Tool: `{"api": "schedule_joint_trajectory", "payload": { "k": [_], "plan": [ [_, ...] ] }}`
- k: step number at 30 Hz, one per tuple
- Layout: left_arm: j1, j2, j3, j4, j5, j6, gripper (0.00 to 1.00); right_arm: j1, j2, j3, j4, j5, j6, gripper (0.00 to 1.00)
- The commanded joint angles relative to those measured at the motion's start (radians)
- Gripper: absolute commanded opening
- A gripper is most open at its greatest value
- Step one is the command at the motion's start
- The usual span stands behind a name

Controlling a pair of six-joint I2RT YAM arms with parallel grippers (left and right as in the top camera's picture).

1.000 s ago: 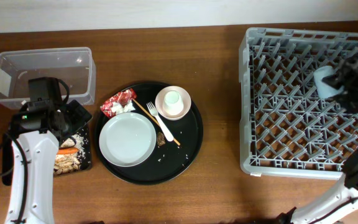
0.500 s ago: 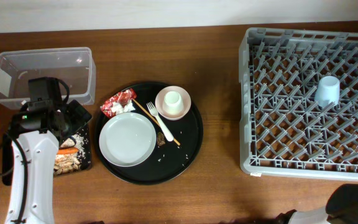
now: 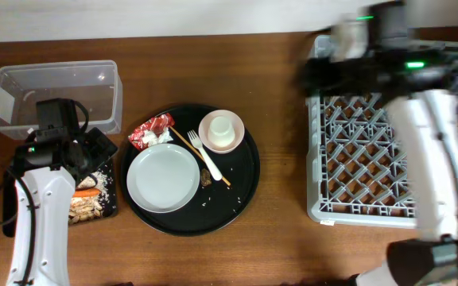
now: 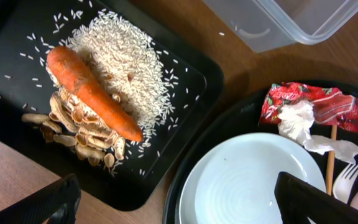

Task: Sort waste into correct bins and load items into the dishwasher rack
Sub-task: 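Move the right gripper to the white cup in the pink bowl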

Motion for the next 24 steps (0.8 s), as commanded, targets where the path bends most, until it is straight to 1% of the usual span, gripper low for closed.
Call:
{"api": "schedule_joint_trajectory", "payload": {
  "k": [1,5,6,10,13,16,23,24],
  "plan": [
    [0.004,-0.017,0.019,-0.002,0.0,0.005,0.99,0.193,0.088,-0.001,0.028,0.149,0.006,0.83],
    [0.004,-0.017,0.019,-0.002,0.0,0.005,0.99,0.322,0.192,-0.001,0.064,0.267,0.068,0.83],
    [0.004,-0.017,0.019,-0.002,0.0,0.005,0.99,0.378,0.252,-0.001,0.098,0.307,0.093,0.83],
    [0.004,-0.017,0.019,-0.002,0.0,0.005,0.99,0.441,0.347,-0.001,0.159,0.338,0.118,0.83],
    [0.004,-0.017,0.019,-0.002,0.0,0.005,0.99,0.463,0.415,-0.001,0.194,0.338,0.123,0.83],
    [0.004,-0.017,0.019,-0.002,0.0,0.005,0.99,0.463,0.476,-0.001,0.214,0.364,0.171,0.83],
    [0.004,-0.017,0.019,-0.002,0.0,0.005,0.99,0.462,0.543,-0.001,0.249,0.364,0.171,0.83],
    [0.004,-0.017,0.019,-0.002,0.0,0.005,0.99,0.462,0.546,-0.001,0.25,0.364,0.171,0.81]
  ]
}}
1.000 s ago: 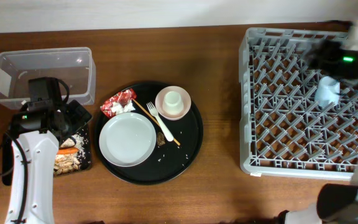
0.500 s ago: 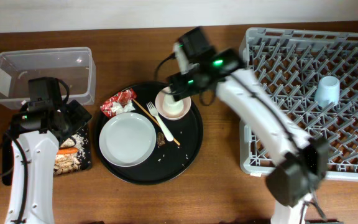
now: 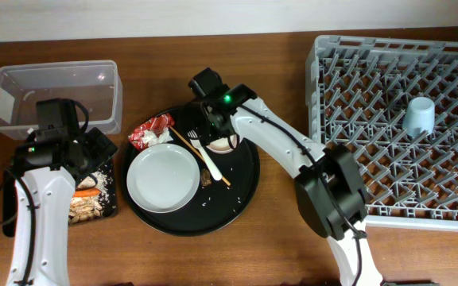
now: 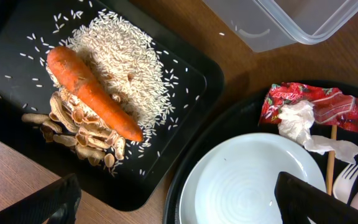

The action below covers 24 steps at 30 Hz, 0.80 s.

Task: Sort waste into correct bins and load items into the dishwasher rack
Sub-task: 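Move the right gripper to the white cup in the pink bowl, then grasp the white cup and place it in the rack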

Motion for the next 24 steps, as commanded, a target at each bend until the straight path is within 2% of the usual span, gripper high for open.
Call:
{"api": "schedule_joint_trajectory", "payload": {
  "k": [1,3,7,12,16,20,24],
  "plan": [
    [0.004,-0.017,0.019,-0.001,0.0,0.005,0.99,-0.003,0.019,0.0,0.008,0.02,0.016,0.72],
    [0.004,-0.017,0.019,-0.001,0.0,0.005,0.99,-0.003,0.019,0.0,0.006,0.025,0.016,0.58],
    [0.004,-0.017,0.019,-0.001,0.0,0.005,0.99,-0.003,-0.017,0.006,-0.005,0.084,0.016,0.44],
    [0.004,-0.017,0.019,-0.001,0.0,0.005,0.99,-0.017,-0.116,0.052,-0.081,0.121,0.016,0.44],
    [0.004,-0.017,0.019,-0.001,0.0,0.005,0.99,-0.085,-0.222,0.106,-0.161,0.124,0.016,0.44],
    [0.004,-0.017,0.019,-0.001,0.0,0.005,0.99,-0.215,-0.349,0.113,-0.193,0.124,0.016,0.44],
    [0.004,-0.017,0.019,-0.001,0.0,0.005,0.99,-0.437,-0.45,0.113,-0.256,0.124,-0.008,0.43]
  ]
}}
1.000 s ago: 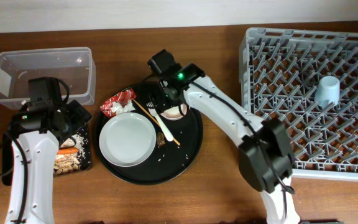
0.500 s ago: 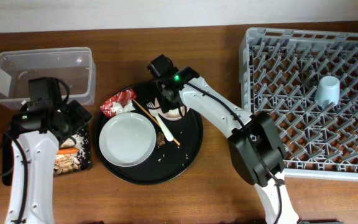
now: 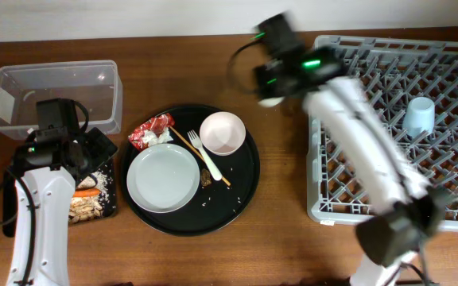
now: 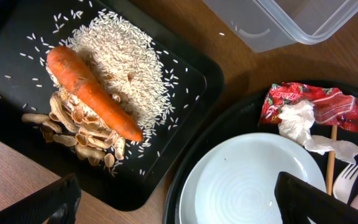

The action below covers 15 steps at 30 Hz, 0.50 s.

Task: Sort waste into correct bins and load items into the dishwasher rack
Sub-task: 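Grasp the white cup and place it in the rack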

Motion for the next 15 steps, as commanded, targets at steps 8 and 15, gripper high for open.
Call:
{"api": "schedule_joint_trajectory", "payload": {
  "k": [8,15],
  "plan": [
    [0.004,-0.017,0.019,-0.001,0.0,0.005,0.99,-0.6,-0.064,-0.002,-0.194,0.021,-0.033,0.43],
    [0.004,-0.017,0.019,-0.001,0.0,0.005,0.99,-0.894,-0.06,-0.099,-0.175,-0.056,0.019,0.43]
  ]
}}
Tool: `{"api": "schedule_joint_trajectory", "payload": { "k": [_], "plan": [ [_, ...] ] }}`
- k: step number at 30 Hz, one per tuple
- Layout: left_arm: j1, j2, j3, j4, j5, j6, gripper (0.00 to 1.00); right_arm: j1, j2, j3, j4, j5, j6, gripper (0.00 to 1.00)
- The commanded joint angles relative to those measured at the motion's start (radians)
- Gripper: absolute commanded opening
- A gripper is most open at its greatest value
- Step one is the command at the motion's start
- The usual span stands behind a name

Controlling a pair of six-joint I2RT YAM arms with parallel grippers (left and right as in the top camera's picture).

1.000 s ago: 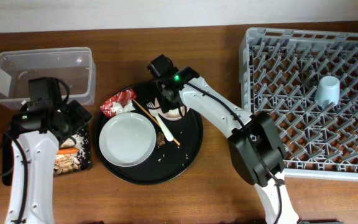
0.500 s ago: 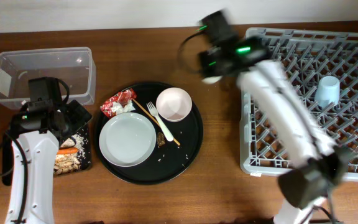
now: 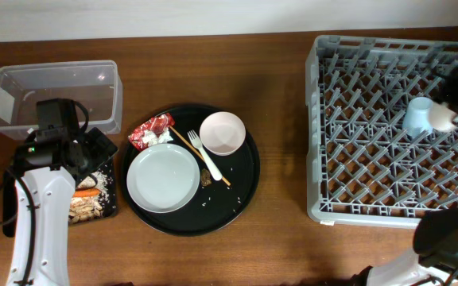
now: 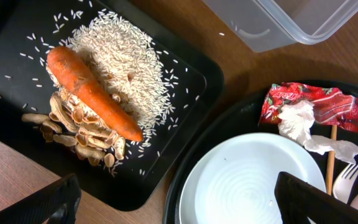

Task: Sort waste into correct bins and load items into the dishwasher rack
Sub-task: 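Grasp the white cup and place it in the rack, then return the right gripper to the round tray and grasp the pink bowl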

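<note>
A round black tray (image 3: 241, 195) holds a white plate (image 3: 163, 178), a pale bowl (image 3: 222, 132), a white fork (image 3: 203, 155), a wooden stick and a red wrapper (image 4: 309, 102) with crumpled tissue. A light blue cup (image 3: 417, 117) stands in the grey dishwasher rack (image 3: 364, 159). My left gripper (image 4: 179, 208) hangs open between the food-waste tray and the plate's rim, holding nothing. The right arm shows blurred at the rack's far right edge, its fingers unclear.
A clear plastic bin (image 3: 54, 95) stands at the back left. Below it a black rectangular tray (image 4: 185, 87) carries rice, a carrot (image 4: 92, 93) and peanut shells. Bare wood lies between the round tray and the rack.
The right arm was blurred between the round tray and the rack's left corner; now it is at the rack's far right edge. Left arm, bowl, plate and cup have not moved.
First the right arm was blurred over the rack, and a white cup-like shape sat in the bowl. Then the cup stood in the rack and the right gripper was at the bowl. Later the bowl lay empty on the tray, the arm near the rack. The left arm stayed still.
</note>
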Motion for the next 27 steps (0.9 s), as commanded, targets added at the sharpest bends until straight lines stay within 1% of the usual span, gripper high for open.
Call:
{"api": "schedule_joint_trajectory", "payload": {
  "k": [1,2,4,6,8,10,11,16,19,21,22,24,26,27],
  "plan": [
    [0.004,-0.017,0.019,-0.001,0.0,0.005,0.99,-0.113,0.002,-0.103,0.051,-0.064,0.035,0.43],
    [0.004,-0.017,0.019,-0.001,0.0,0.005,0.99,-0.132,0.002,-0.138,0.074,-0.08,0.035,0.43],
    [0.004,-0.017,0.019,-0.001,0.0,0.005,0.99,-0.166,0.002,-0.236,0.145,-0.097,0.042,0.48],
    [0.004,-0.017,0.019,-0.001,0.0,0.005,0.99,-0.175,0.002,-0.312,0.205,-0.097,0.058,0.5],
    [0.004,-0.017,0.019,-0.001,0.0,0.005,0.99,-0.175,0.002,-0.344,0.232,-0.097,0.058,0.63],
    [0.004,-0.017,0.019,-0.001,0.0,0.005,0.99,-0.174,0.001,-0.348,0.237,-0.097,0.058,0.81],
    [0.004,-0.017,0.019,-0.001,0.0,0.005,0.99,-0.174,-0.001,-0.346,0.236,-0.097,0.058,0.86],
    [0.004,-0.017,0.019,-0.001,0.0,0.005,0.99,-0.168,-0.051,-0.313,0.207,-0.113,0.058,0.93],
    [0.004,-0.017,0.019,-0.001,0.0,0.005,0.99,-0.152,-0.105,-0.279,0.18,-0.126,0.058,0.93],
    [0.004,-0.017,0.019,-0.001,0.0,0.005,0.99,-0.112,-0.179,-0.264,0.173,-0.167,0.056,0.94],
    [0.004,-0.017,0.019,-0.001,0.0,0.005,0.99,-0.091,-0.211,-0.263,0.175,-0.197,0.047,0.95],
    [0.004,-0.017,0.019,-0.001,0.0,0.005,0.99,-0.015,-0.286,-0.263,0.191,-0.34,-0.022,0.95],
    [0.004,-0.017,0.019,-0.001,0.0,0.005,0.99,0.099,-0.328,-0.264,0.207,-0.45,-0.045,0.94],
    [0.004,-0.017,0.019,-0.001,0.0,0.005,0.99,0.152,-0.333,-0.264,0.213,-0.467,-0.045,0.93]
  ]
}}
